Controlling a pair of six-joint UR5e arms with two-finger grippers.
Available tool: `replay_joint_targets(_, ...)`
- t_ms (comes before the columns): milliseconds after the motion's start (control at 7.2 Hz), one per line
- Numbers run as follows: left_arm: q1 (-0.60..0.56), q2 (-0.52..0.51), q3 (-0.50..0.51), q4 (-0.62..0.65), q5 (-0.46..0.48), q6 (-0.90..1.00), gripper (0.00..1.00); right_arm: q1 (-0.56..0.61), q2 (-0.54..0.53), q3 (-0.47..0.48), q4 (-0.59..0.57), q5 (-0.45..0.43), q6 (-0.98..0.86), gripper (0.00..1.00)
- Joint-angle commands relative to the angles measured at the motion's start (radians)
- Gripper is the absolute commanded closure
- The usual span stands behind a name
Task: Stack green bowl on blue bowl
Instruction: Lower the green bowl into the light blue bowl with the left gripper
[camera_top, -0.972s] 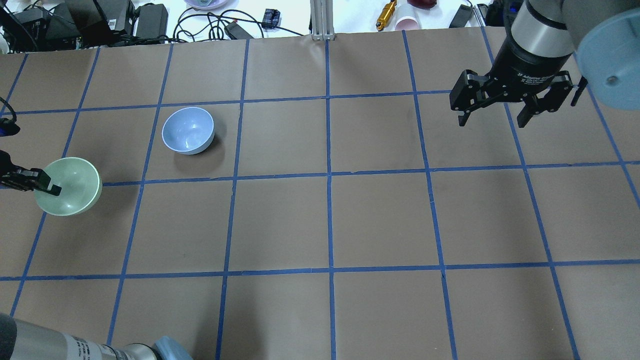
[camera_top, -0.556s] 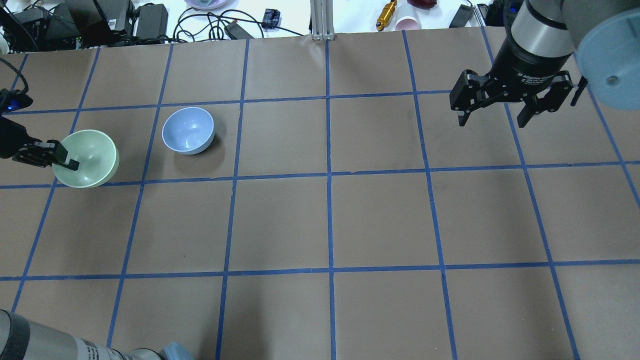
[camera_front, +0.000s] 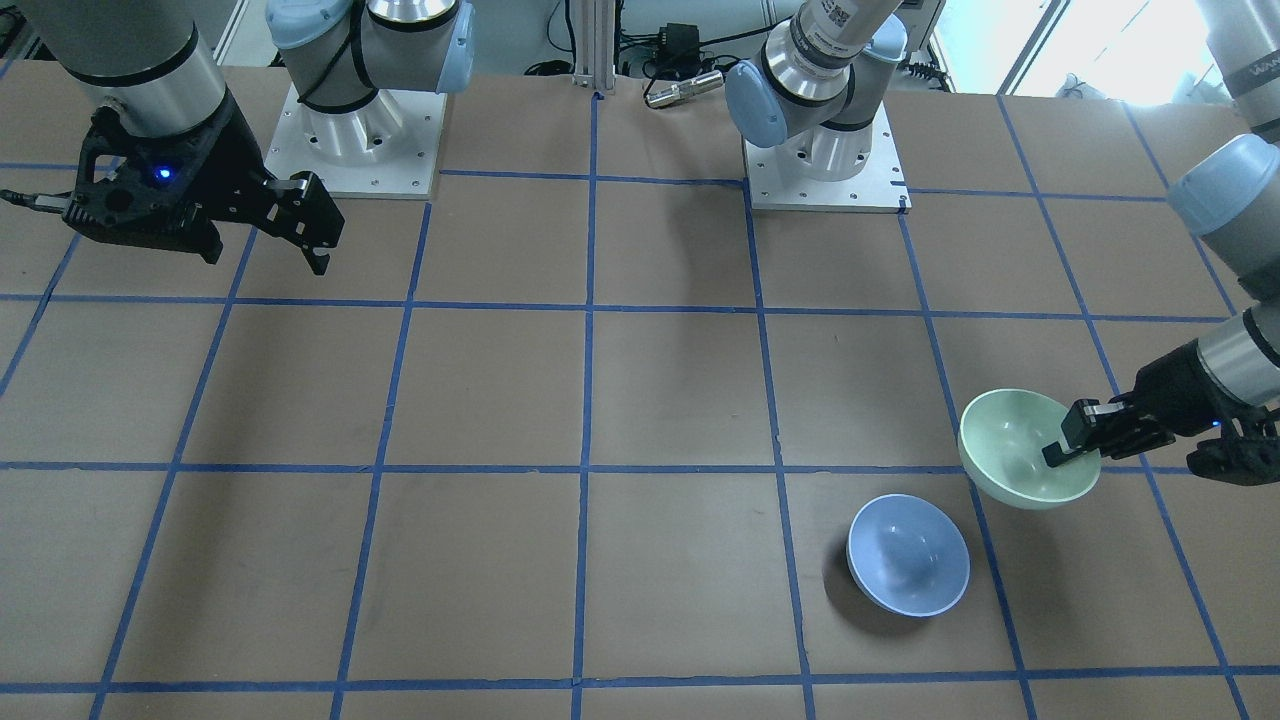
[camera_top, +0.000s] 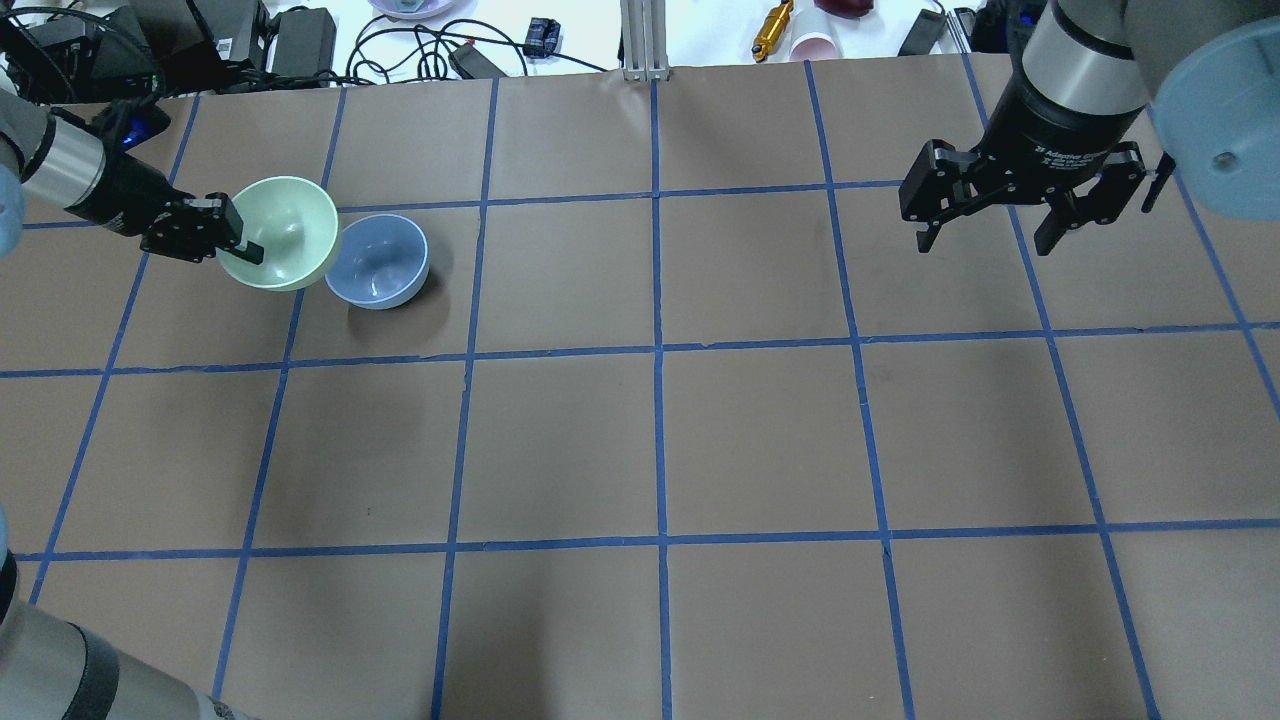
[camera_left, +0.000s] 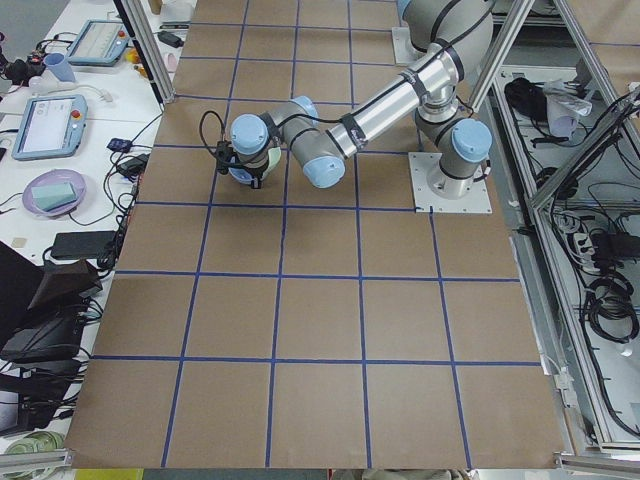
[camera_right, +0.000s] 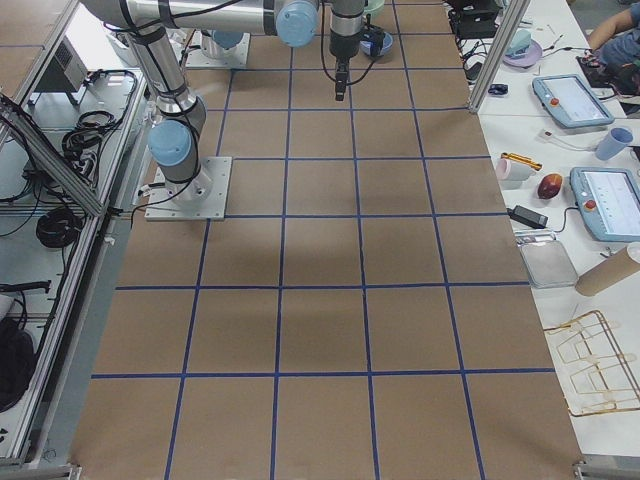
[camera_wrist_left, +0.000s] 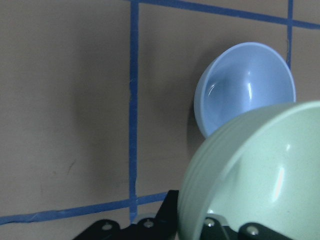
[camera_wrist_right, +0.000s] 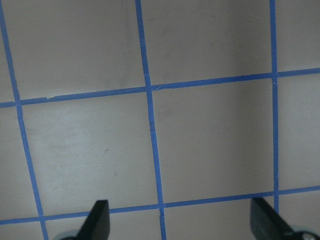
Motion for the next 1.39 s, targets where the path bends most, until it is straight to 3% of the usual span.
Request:
replay_joint_targets(0,-0.026,-0.059,0.016,0.051,-0.03,-0.041,0.97,0.0,0.0,0.0,0.0,0.0,0.0,0.0)
replay_joint_targets(278,-0.029,-0.077,0.016,0.052,-0.065,-0.042,0.97,0.0,0.0,0.0,0.0,0.0,0.0,0.0)
replay_joint_targets(1250,-0.07,-0.123,0.016,0.149,-0.048,-0.119,0.93,0.0,0.0,0.002,0.0,0.0,0.0,0.0)
